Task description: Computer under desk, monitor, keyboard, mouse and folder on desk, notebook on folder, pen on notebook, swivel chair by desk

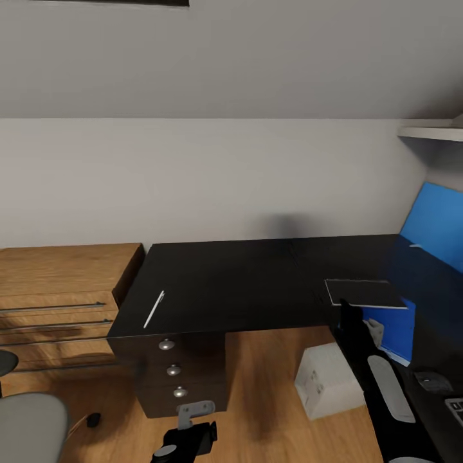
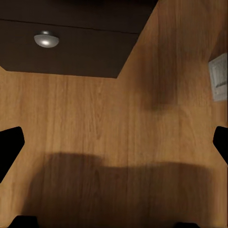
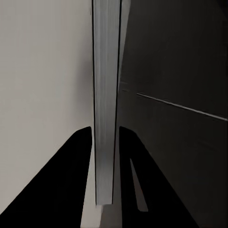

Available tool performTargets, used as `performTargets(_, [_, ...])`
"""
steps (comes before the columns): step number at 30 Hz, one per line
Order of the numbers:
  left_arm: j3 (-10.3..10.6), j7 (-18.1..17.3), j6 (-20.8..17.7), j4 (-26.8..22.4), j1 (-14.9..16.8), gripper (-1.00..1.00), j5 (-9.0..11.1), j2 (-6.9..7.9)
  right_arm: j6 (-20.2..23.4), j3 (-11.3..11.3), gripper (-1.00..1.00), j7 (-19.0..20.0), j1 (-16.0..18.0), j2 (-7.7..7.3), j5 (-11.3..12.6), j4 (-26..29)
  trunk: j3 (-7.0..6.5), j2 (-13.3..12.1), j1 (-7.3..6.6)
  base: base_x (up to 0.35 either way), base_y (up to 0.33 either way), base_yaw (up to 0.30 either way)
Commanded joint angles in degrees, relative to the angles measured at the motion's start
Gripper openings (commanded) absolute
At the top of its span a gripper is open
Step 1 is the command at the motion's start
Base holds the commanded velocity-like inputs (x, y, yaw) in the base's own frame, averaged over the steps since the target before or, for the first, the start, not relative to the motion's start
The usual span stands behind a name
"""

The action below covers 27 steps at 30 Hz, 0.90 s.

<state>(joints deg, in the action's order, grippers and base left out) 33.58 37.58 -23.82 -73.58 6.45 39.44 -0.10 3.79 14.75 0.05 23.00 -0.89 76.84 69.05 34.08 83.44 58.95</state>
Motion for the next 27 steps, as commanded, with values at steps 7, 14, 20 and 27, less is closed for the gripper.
performTargets(7, [0.0, 0.56, -0.09, -0.08, 0.05, 1.0, 0.31, 0.01, 0.21, 4.93, -1.0, -1.13, 0.03, 0.1, 0.56, 0.02, 0.05, 0.03, 0.0, 0.0, -0.04, 0.0])
performTargets(14, [-0.01, 0.57, -0.09, -0.08, 0.05, 1.0, 0.37, 0.01, 0.01, 6.22, -1.0, -4.0, 0.03, 0.03, 0.46, -0.02, 0.05, 0.03, 0.0, 0.0, -0.002, 0.0])
performTargets(20, [-0.01, 0.56, -0.09, -0.08, 0.05, 1.0, 0.38, 0.0, 0.05, 7.11, -1.0, -5.57, 0.03, -0.13, 0.46, -0.05, 0.05, 0.03, 0.0, 0.012, 0.0, 0.0])
performTargets(27, [0.17, 0.46, -0.18, 0.6, 0.05, 1.0, 0.53, 0.0, -0.01, 7.49, -1.0, -6.5, 0.03, -0.42, 0.45, -0.05, 0.05, 0.03, 0.0, 0.109, -0.017, 0.0])
